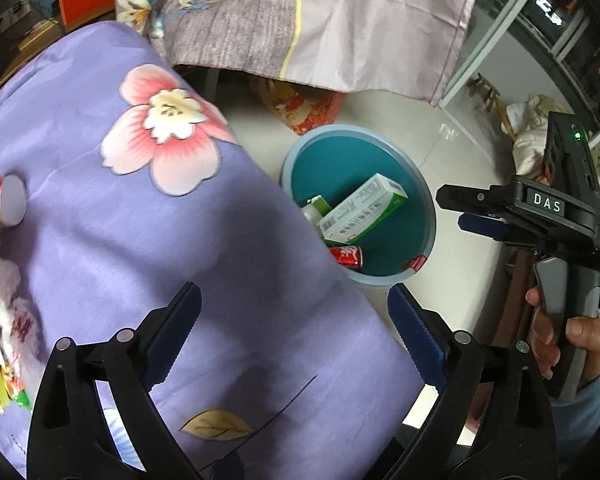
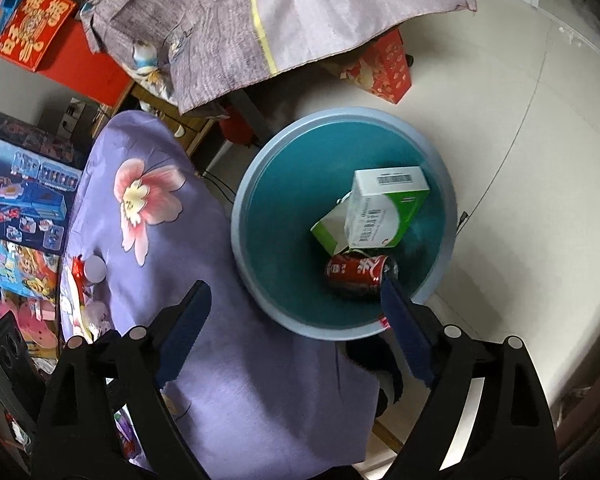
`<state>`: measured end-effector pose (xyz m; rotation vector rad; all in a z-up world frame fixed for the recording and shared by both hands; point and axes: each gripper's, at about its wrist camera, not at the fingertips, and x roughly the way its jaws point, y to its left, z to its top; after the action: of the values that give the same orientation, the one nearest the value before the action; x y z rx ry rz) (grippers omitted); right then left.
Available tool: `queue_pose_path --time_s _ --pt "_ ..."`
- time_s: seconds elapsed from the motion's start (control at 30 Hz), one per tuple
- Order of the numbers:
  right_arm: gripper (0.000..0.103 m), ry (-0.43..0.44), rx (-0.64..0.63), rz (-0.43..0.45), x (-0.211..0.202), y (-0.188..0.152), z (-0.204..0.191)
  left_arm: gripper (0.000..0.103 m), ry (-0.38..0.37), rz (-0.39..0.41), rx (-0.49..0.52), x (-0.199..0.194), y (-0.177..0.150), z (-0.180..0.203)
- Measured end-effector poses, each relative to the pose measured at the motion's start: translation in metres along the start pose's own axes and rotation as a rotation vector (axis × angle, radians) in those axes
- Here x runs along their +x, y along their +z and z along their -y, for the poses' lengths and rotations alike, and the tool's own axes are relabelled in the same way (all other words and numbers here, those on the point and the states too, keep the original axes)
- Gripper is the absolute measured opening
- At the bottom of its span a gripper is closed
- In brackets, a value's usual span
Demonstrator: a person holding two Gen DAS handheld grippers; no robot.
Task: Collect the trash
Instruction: 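Move both tools back to the table toward the tissue and red wrapper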
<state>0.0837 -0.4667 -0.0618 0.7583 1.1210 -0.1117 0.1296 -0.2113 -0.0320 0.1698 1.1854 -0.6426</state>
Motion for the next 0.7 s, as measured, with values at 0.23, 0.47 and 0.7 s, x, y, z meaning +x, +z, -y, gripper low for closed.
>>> queue_pose_path --time_s 0.23,0.47,0.7 --pt "0.083 -0.004 -0.085 -0.017 0.005 -0.017 -0.053 0.095 0.026 0.051 -0.058 -0.03 -0.02 -0.041" --pt "0.083 -0.008 -0.211 -0.058 0.023 -0.039 -0.125 0.095 0.067 0.103 -0.154 -0.068 -0.05 -0.1" --pt "0.083 -0.017 -0.38 -0.105 0.046 -0.066 -0.214 0.095 0.127 0.14 -0.24 -0.104 -0.088 -0.166"
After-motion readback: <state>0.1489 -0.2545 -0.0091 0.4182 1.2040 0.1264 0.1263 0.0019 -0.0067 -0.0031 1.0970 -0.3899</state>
